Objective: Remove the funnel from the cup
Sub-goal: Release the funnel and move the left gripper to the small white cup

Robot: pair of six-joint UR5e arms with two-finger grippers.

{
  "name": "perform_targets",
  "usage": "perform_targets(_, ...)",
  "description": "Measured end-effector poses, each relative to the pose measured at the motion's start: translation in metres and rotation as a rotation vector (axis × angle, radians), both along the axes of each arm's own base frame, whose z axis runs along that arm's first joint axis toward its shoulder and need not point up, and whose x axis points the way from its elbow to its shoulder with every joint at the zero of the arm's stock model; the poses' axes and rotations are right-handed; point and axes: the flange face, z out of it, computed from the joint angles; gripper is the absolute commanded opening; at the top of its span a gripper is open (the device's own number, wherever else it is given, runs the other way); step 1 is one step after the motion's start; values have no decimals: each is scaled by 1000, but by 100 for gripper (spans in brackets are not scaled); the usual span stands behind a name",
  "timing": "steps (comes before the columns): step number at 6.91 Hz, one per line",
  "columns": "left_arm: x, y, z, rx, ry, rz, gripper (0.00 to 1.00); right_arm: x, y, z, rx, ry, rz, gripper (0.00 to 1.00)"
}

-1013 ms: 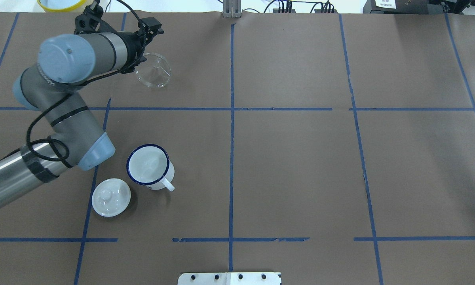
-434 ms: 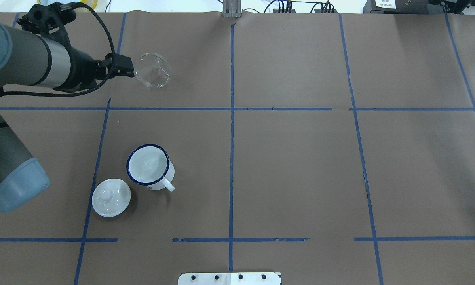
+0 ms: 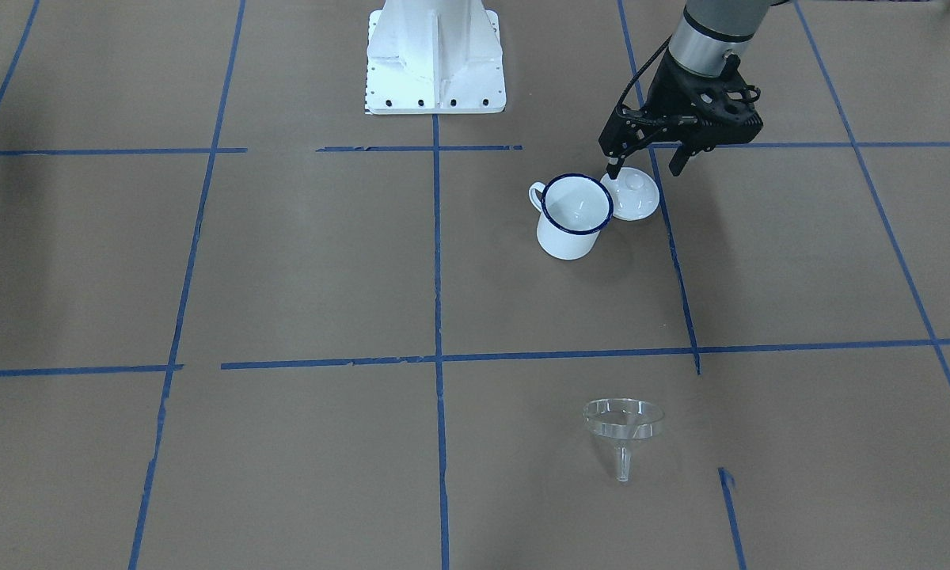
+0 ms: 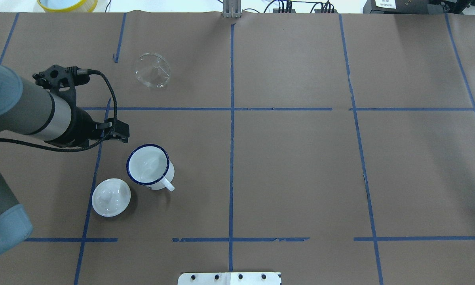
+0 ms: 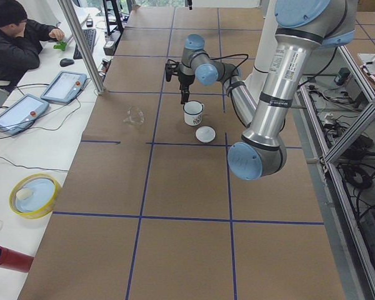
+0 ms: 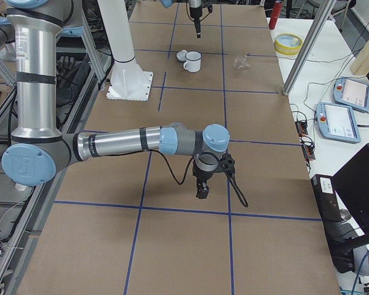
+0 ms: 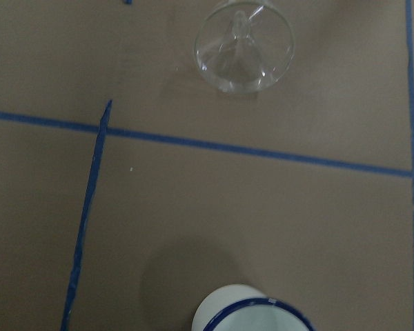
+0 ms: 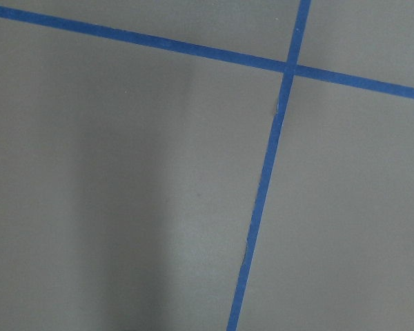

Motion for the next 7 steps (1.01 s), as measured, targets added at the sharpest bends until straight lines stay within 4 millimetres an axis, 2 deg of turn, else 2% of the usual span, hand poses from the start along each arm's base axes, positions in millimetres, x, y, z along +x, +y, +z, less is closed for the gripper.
perform_targets(2,26,44,48,-5,-35,20,100,0,0,0,0,0,0,100)
perform_targets(3,35,53,72,-4,-40,25,100,0,0,0,0,0,0,100)
perform_targets(5,50,50,108,0,-68,15,93,0,0,0,1,0,0,100)
perform_targets(7,64,56,123,-5,-90,34,90,0,0,0,0,0,0,100)
